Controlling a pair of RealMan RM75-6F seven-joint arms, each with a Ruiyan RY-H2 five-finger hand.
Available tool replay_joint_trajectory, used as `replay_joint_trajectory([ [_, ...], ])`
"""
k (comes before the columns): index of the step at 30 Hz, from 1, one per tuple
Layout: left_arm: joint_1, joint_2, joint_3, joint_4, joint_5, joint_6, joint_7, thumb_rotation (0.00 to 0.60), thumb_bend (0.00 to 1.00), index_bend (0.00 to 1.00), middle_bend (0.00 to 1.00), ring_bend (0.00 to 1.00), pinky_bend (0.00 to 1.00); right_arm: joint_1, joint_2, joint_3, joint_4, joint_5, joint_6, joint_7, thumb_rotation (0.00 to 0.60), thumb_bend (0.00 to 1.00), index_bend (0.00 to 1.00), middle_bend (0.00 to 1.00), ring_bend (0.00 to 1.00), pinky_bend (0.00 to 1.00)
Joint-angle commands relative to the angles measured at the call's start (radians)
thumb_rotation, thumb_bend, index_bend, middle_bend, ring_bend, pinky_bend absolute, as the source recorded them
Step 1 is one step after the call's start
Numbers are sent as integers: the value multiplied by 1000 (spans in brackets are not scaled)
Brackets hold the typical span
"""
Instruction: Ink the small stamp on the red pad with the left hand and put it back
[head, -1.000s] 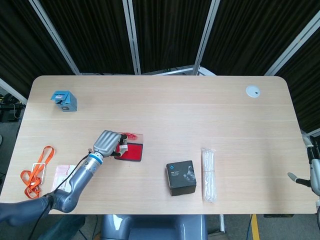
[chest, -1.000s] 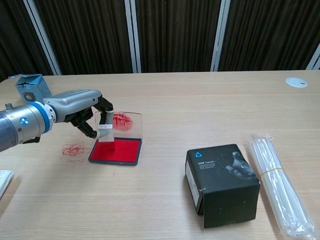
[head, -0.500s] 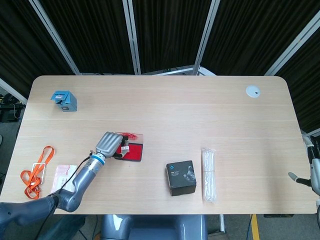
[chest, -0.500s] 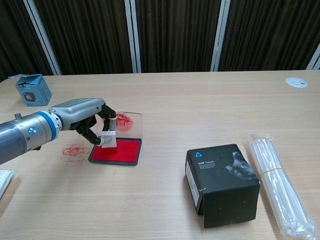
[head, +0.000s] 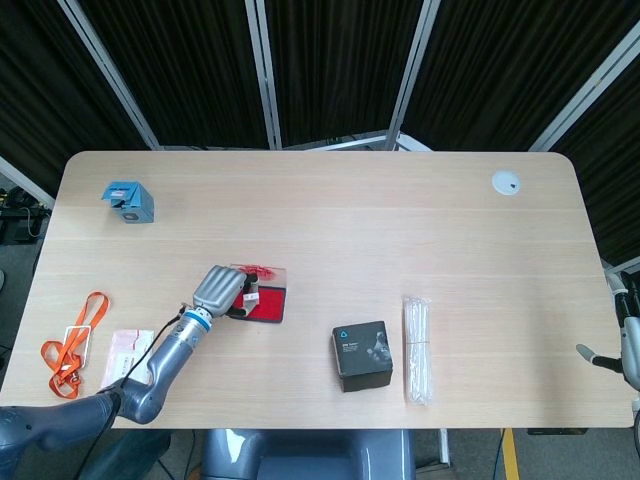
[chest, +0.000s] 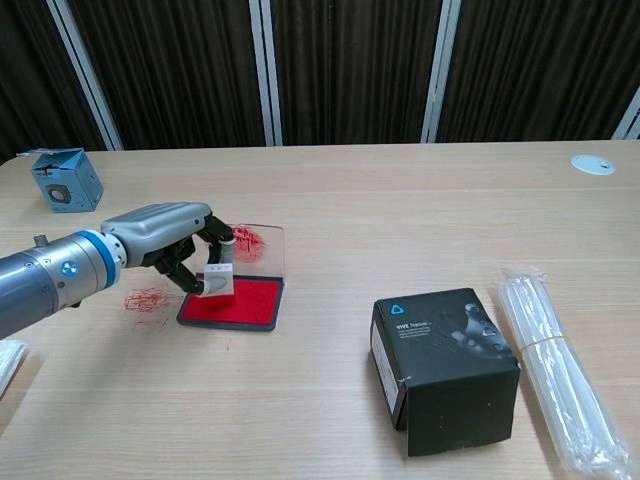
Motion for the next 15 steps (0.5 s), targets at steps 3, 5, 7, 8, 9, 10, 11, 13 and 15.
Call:
replay_joint_trajectory([
  [3, 4, 14, -4, -20, 13, 18, -14, 600, 384, 587, 565, 919, 933, -1, 2, -1, -4, -3, 4, 0, 600, 0, 0, 0, 0, 0],
  [5, 6, 27, -8, -40, 22, 31, -23, 600, 385, 588, 564, 919, 933, -2, 2, -1, -5, -5, 6, 0, 600, 0, 0, 0, 0, 0],
  [7, 8, 45, -12, -64, 32, 46, -30, 600, 384, 588, 565, 919, 933, -3, 3, -2, -6, -6, 7, 0, 600, 0, 0, 0, 0, 0],
  [8, 9, 55, -15, -77, 37, 53, -31, 600, 384, 588, 565, 919, 933, -3, 3, -2, -6, -7, 7, 0, 600, 0, 0, 0, 0, 0],
  [9, 10, 65, -17, -91, 40, 59, -33, 600, 384, 588, 565, 919, 933, -3, 3, -2, -7, -7, 8, -1, 600, 0, 0, 0, 0, 0],
  [10, 12, 76, -21, -105, 42, 66, -36, 600, 384, 588, 565, 919, 933, -3, 3, -2, -7, -8, 8, -1, 600, 0, 0, 0, 0, 0],
  [11, 14, 92, -25, -124, 45, 74, -38, 600, 385, 588, 565, 919, 933, -3, 3, -2, -8, -9, 9, -1, 600, 0, 0, 0, 0, 0],
  [13, 17, 113, -31, -147, 45, 83, -38, 600, 386, 588, 565, 919, 933, -3, 3, -3, -9, -10, 10, -3, 600, 0, 0, 0, 0, 0],
  [15, 22, 133, -36, -166, 40, 88, -40, 600, 385, 588, 565, 919, 933, -3, 3, -4, -10, -11, 10, -3, 600, 0, 0, 0, 0, 0],
])
